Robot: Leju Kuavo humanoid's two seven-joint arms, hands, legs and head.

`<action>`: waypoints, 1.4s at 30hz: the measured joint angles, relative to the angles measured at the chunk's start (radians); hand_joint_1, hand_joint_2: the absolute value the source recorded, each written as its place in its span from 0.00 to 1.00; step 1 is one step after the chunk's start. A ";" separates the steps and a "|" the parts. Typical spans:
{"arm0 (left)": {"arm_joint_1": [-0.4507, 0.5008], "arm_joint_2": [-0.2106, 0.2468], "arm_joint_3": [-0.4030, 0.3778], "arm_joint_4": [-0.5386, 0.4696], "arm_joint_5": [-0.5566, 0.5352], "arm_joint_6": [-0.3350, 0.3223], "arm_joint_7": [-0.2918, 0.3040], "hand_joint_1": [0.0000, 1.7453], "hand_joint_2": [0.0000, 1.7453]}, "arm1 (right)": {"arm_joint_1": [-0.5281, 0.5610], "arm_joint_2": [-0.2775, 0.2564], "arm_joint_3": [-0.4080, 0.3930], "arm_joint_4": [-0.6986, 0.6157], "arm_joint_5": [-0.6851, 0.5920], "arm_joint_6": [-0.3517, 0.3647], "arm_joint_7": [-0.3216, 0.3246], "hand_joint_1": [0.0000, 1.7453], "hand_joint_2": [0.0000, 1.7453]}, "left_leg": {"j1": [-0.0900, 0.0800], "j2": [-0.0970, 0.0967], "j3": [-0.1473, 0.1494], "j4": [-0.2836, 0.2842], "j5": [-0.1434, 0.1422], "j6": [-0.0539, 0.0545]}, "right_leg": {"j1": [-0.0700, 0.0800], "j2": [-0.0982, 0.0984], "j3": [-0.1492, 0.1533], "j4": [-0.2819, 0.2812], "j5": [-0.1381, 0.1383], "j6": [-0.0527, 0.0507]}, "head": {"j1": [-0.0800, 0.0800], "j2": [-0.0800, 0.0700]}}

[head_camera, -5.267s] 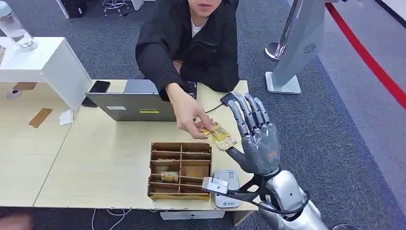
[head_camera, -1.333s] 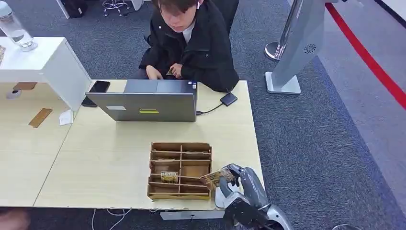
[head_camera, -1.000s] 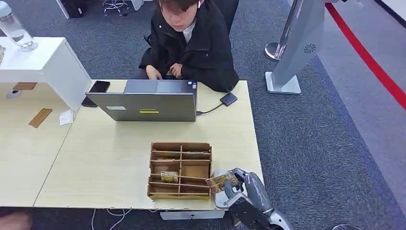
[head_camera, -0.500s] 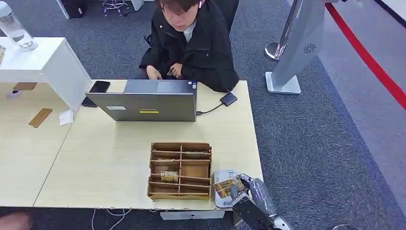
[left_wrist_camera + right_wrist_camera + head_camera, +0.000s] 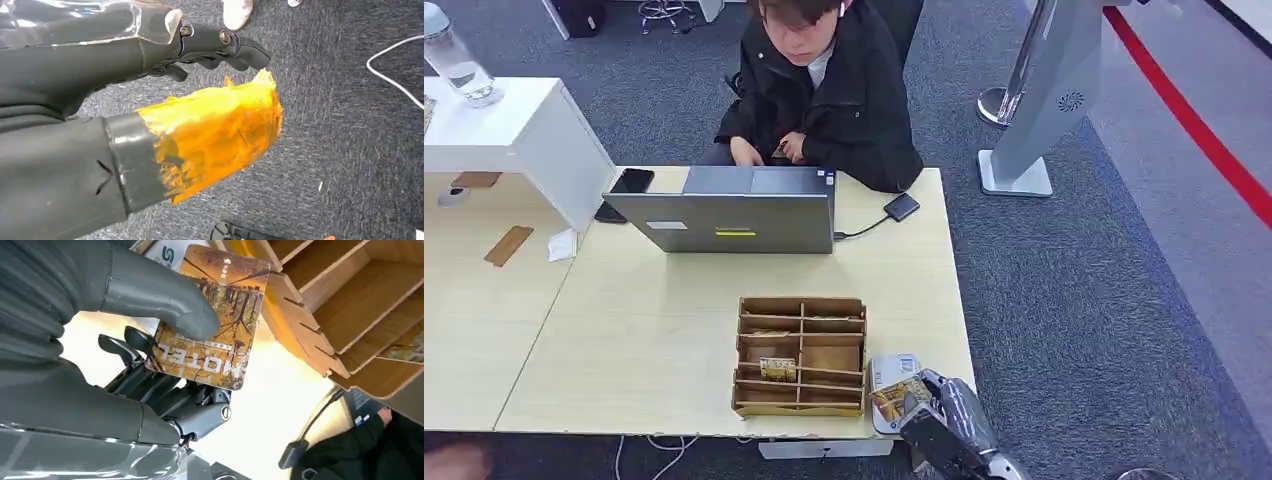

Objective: Pass the card to the sensor for recognition and then transmit it.

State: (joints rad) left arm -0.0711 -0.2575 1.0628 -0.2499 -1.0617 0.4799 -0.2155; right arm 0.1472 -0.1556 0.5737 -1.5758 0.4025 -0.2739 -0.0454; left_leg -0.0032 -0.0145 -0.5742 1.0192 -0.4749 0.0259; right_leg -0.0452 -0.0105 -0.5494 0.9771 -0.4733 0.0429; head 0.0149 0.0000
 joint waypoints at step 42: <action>-0.001 0.000 -0.016 0.000 -0.034 0.002 0.017 0.00 0.00 | -0.123 0.089 -0.067 0.241 0.178 0.017 0.076 1.00 1.00 | 0.000 0.000 0.000 0.000 0.000 0.000 | 0.000 0.000 0.000 0.000 0.000 0.000 | 0.000 0.000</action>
State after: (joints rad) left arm -0.0721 -0.2571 1.0464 -0.2499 -1.0960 0.4814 -0.1987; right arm 0.0241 -0.0671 0.5066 -1.3352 0.5802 -0.2567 0.0305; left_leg -0.0032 -0.0145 -0.5739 1.0192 -0.4748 0.0259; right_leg -0.0452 -0.0105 -0.5492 0.9771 -0.4733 0.0429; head 0.0149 0.0000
